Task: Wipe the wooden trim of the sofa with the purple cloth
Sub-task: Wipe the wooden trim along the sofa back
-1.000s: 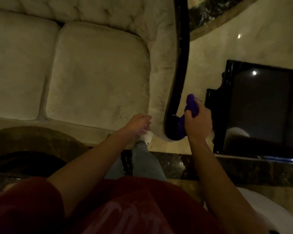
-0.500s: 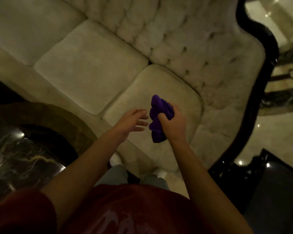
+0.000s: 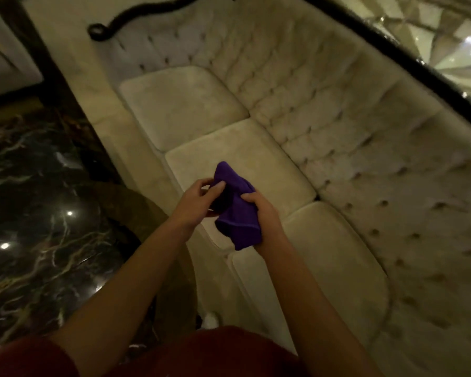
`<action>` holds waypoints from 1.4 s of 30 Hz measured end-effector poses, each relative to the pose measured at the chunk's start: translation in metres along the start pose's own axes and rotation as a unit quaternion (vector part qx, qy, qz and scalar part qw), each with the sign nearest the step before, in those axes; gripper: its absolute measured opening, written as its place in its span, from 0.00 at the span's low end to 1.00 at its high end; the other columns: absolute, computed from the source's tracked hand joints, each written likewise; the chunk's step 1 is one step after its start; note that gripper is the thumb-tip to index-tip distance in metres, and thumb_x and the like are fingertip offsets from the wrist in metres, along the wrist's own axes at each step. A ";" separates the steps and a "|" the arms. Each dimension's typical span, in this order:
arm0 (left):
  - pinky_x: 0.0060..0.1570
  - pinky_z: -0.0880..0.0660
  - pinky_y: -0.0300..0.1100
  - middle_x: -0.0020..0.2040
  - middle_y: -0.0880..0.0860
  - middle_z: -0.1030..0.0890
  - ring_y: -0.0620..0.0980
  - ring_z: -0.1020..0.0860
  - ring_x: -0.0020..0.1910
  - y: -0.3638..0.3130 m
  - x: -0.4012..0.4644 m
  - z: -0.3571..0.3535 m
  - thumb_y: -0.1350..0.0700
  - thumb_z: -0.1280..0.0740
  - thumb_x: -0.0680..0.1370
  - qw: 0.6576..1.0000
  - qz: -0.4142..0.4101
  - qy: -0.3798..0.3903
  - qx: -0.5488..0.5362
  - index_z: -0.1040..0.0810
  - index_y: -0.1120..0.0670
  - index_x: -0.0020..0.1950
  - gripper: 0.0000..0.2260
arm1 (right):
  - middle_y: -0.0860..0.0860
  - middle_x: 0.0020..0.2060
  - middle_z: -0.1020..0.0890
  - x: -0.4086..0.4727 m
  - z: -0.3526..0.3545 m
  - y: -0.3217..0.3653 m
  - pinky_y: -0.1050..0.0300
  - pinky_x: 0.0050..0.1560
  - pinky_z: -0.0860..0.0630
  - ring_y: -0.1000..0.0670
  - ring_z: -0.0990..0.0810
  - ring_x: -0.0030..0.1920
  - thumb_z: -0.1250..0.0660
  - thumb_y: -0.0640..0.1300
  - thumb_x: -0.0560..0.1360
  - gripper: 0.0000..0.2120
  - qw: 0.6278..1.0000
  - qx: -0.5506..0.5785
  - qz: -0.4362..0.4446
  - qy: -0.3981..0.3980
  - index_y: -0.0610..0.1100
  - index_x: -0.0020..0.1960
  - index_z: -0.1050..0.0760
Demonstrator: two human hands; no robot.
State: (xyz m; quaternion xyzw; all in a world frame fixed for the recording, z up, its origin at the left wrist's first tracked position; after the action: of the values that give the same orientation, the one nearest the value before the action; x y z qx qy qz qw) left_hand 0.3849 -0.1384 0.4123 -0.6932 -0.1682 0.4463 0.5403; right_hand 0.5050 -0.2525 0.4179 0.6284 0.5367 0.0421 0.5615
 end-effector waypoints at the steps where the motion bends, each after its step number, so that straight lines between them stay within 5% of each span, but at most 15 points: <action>1: 0.38 0.18 0.35 0.57 0.49 0.18 0.48 0.17 0.54 -0.007 0.005 0.015 0.44 0.30 0.78 1.000 -0.006 -0.019 -0.012 0.27 0.48 0.68 0.20 | 0.45 0.46 0.12 0.008 -0.014 0.002 0.54 0.37 0.16 0.46 0.12 0.40 0.28 0.46 0.70 0.20 0.999 0.021 -0.014 0.022 0.45 0.61 0.21; 7: 0.36 0.19 0.33 0.55 0.48 0.16 0.43 0.14 0.46 -0.039 0.031 0.094 0.44 0.27 0.76 0.994 -0.025 -0.099 -0.043 0.20 0.45 0.56 0.12 | 0.37 0.57 0.16 0.061 -0.093 0.021 0.36 0.66 0.26 0.38 0.18 0.54 0.29 0.48 0.77 0.25 0.987 0.056 -0.045 0.146 0.35 0.69 0.24; 11: 0.44 0.17 0.39 0.55 0.50 0.15 0.47 0.16 0.52 -0.062 0.066 0.129 0.46 0.25 0.74 0.983 -0.045 -0.171 -0.053 0.21 0.53 0.63 0.20 | 0.33 0.66 0.20 0.110 -0.134 0.026 0.38 0.62 0.22 0.35 0.19 0.58 0.29 0.50 0.78 0.26 0.980 -0.001 -0.064 0.187 0.38 0.70 0.25; 15: 0.52 0.17 0.46 0.56 0.51 0.15 0.50 0.16 0.54 -0.089 0.115 0.165 0.46 0.23 0.73 0.974 -0.060 -0.206 -0.072 0.20 0.53 0.62 0.21 | 0.35 0.63 0.17 0.172 -0.168 0.030 0.29 0.69 0.28 0.29 0.20 0.63 0.25 0.53 0.75 0.29 0.976 -0.059 -0.077 0.193 0.41 0.71 0.25; 19: 0.48 0.19 0.41 0.56 0.50 0.16 0.49 0.17 0.55 -0.127 0.168 0.197 0.45 0.27 0.76 0.966 -0.060 -0.238 -0.084 0.20 0.51 0.60 0.17 | 0.36 0.61 0.16 0.233 -0.210 0.058 0.33 0.64 0.23 0.30 0.18 0.61 0.23 0.52 0.73 0.28 0.962 -0.126 -0.075 0.231 0.43 0.69 0.23; 24: 0.48 0.19 0.40 0.53 0.50 0.14 0.48 0.16 0.53 -0.168 0.234 0.249 0.48 0.30 0.79 0.946 -0.073 -0.287 -0.131 0.17 0.51 0.56 0.10 | 0.43 0.50 0.10 0.314 -0.274 0.098 0.53 0.40 0.15 0.42 0.11 0.46 0.19 0.49 0.64 0.22 0.954 -0.177 -0.079 0.227 0.46 0.57 0.16; 31: 0.39 0.18 0.38 0.53 0.47 0.14 0.47 0.15 0.52 -0.207 0.314 0.321 0.48 0.30 0.78 0.939 -0.068 -0.278 -0.192 0.18 0.50 0.58 0.11 | 0.46 0.49 0.10 0.407 -0.358 0.132 0.52 0.40 0.15 0.44 0.10 0.47 0.18 0.50 0.56 0.27 0.957 -0.168 -0.063 0.229 0.49 0.55 0.15; 37: 0.47 0.18 0.45 0.55 0.49 0.13 0.51 0.16 0.56 -0.248 0.404 0.396 0.42 0.31 0.77 0.967 -0.030 -0.179 -0.178 0.18 0.50 0.61 0.17 | 0.44 0.53 0.11 0.486 -0.443 0.158 0.47 0.50 0.14 0.41 0.11 0.52 0.18 0.54 0.60 0.28 0.968 -0.156 -0.038 0.190 0.47 0.58 0.16; 42: 0.44 0.17 0.41 0.54 0.50 0.12 0.48 0.14 0.53 -0.306 0.470 0.474 0.45 0.30 0.78 0.978 -0.049 -0.121 -0.160 0.17 0.50 0.61 0.15 | 0.44 0.51 0.10 0.534 -0.527 0.183 0.53 0.42 0.14 0.42 0.11 0.50 0.19 0.57 0.65 0.27 0.979 -0.142 -0.005 0.146 0.46 0.60 0.17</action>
State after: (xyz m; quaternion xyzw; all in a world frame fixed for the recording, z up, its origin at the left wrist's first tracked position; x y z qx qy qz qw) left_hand 0.3380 0.5916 0.4732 -0.7030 -0.3350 0.4670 0.4190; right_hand 0.4984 0.5194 0.4546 0.5263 0.6047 0.2063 0.5610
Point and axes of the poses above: each hand's wrist, its own x-axis towards the middle knuckle, its own z-axis out of the back of the hand, y = z × x, the point moved 1 cm from there along x, towards the middle knuckle
